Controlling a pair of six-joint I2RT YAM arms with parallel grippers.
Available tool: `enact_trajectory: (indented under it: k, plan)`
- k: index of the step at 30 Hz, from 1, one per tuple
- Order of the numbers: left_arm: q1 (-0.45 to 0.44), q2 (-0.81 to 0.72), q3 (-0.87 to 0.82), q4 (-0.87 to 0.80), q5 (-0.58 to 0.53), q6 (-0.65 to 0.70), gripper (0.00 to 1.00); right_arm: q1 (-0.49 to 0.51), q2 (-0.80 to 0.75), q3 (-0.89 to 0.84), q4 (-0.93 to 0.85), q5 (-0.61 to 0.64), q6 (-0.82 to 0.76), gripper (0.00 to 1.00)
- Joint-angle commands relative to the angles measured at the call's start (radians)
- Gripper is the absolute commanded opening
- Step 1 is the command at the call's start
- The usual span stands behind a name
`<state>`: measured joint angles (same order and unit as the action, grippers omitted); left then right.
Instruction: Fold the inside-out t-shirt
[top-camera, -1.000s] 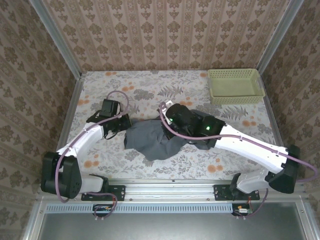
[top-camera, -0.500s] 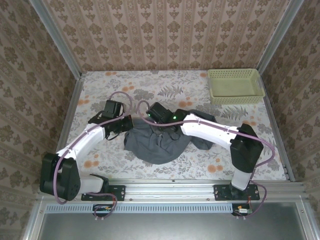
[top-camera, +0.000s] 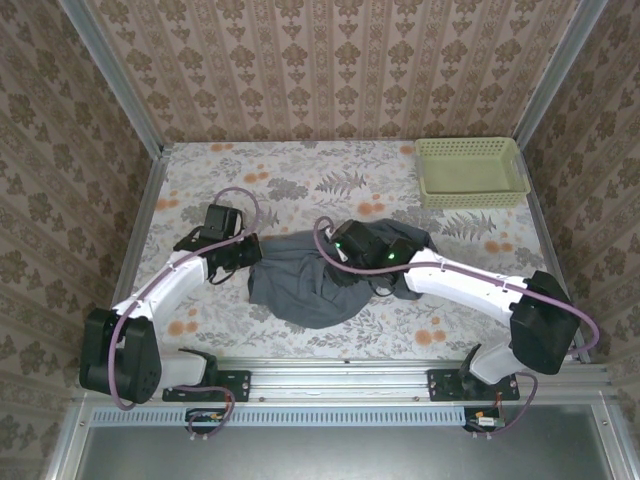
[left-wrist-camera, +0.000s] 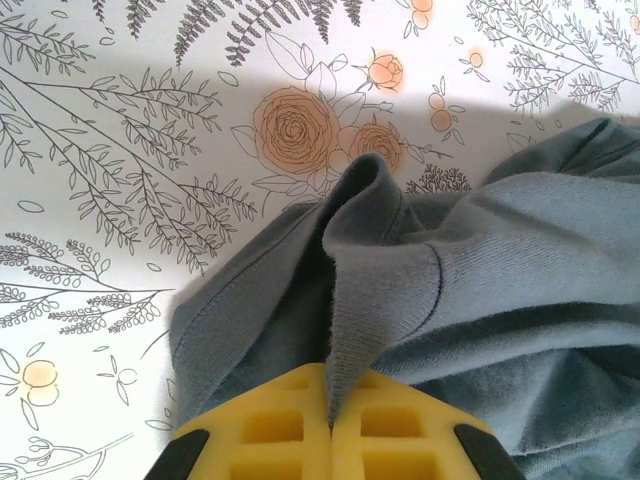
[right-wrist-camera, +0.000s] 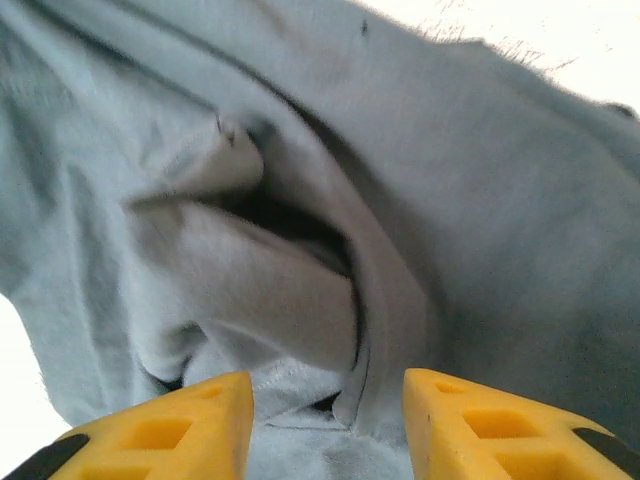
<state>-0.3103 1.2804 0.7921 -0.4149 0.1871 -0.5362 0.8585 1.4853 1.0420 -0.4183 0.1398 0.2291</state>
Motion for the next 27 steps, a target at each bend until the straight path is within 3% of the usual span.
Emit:
enact_trajectory:
  k: [1,10,18,23,27]
  plan:
    - [0.012,-0.016,0.002,0.002,0.009,-0.008,0.00,-0.018,0.018,-0.048,0.108,-0.068,-0.104,0.46]
    - [0.010,-0.021,0.010,-0.012,0.014,-0.008,0.00,-0.050,0.110,0.015,0.125,-0.119,-0.197,0.46]
    - [0.012,-0.011,0.016,-0.017,0.006,-0.001,0.00,-0.014,0.135,0.054,0.098,-0.138,-0.208,0.34]
    - [0.011,-0.009,0.016,-0.018,0.006,0.001,0.00,0.014,0.124,0.067,0.076,-0.109,-0.206,0.32]
    - [0.011,-0.013,0.011,-0.013,0.007,-0.002,0.00,0.021,0.131,0.073,0.062,-0.102,-0.198,0.22]
